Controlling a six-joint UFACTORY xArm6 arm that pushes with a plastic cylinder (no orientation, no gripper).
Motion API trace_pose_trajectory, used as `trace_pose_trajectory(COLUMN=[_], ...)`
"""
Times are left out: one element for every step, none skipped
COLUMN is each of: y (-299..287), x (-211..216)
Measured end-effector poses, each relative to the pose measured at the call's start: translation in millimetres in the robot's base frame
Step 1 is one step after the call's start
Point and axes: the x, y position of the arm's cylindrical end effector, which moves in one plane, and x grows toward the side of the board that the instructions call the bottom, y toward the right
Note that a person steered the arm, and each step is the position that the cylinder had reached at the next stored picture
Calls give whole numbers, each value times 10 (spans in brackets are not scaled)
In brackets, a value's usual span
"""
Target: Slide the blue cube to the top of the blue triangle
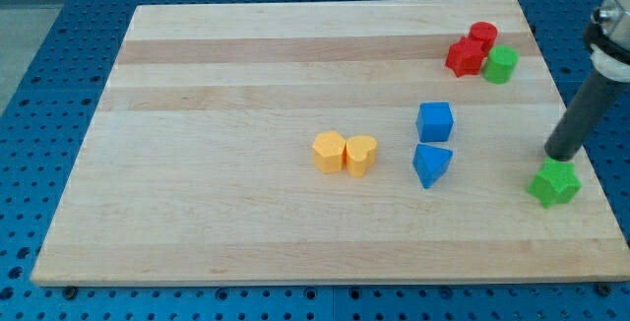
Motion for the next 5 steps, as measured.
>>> trace_pose_trajectory(y=[145,275,275,19,-49], x=[204,503,462,942,996])
